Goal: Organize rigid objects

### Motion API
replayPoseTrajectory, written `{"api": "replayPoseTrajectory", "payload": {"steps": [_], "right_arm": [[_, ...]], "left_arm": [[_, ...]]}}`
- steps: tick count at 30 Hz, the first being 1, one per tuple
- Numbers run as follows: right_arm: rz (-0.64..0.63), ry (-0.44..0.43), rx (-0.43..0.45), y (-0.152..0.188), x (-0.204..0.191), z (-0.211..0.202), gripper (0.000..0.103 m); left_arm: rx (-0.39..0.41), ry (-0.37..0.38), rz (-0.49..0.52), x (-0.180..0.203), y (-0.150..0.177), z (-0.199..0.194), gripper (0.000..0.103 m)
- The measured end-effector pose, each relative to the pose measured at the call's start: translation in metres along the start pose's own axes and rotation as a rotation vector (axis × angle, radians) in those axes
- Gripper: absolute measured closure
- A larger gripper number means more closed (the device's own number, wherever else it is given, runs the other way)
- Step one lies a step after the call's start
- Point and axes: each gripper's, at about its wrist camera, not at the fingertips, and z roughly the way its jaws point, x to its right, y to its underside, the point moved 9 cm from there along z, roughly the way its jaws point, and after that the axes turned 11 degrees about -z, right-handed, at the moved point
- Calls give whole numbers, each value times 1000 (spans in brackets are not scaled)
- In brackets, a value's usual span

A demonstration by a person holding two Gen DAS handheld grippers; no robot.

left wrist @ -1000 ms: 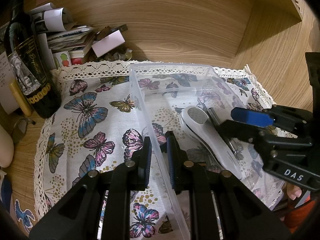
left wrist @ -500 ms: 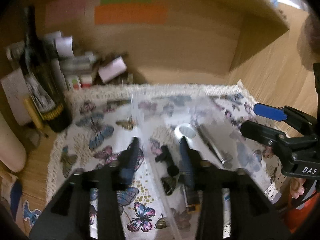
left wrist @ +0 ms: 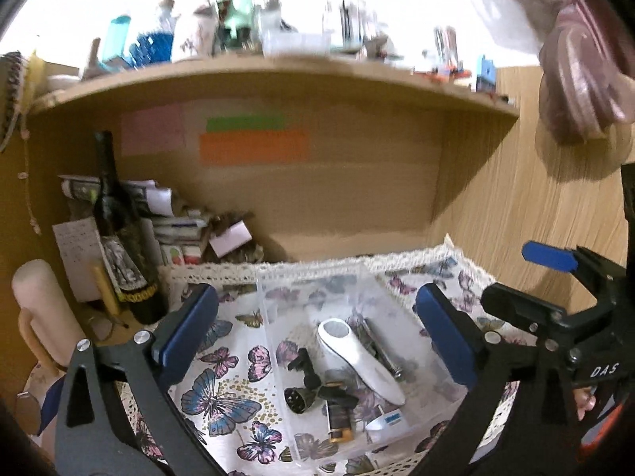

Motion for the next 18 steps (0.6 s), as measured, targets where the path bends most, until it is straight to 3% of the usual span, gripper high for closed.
{"api": "replayPoseTrajectory", "payload": {"steps": [6,18], "right_arm": [[9,49,57,-2,3,-25,0],[37,68,98,-1,8,-43,0]], "left_arm": [[81,-8,-8,7,-4,-23,0],[114,0,-4,15,-6,-41,0]]}}
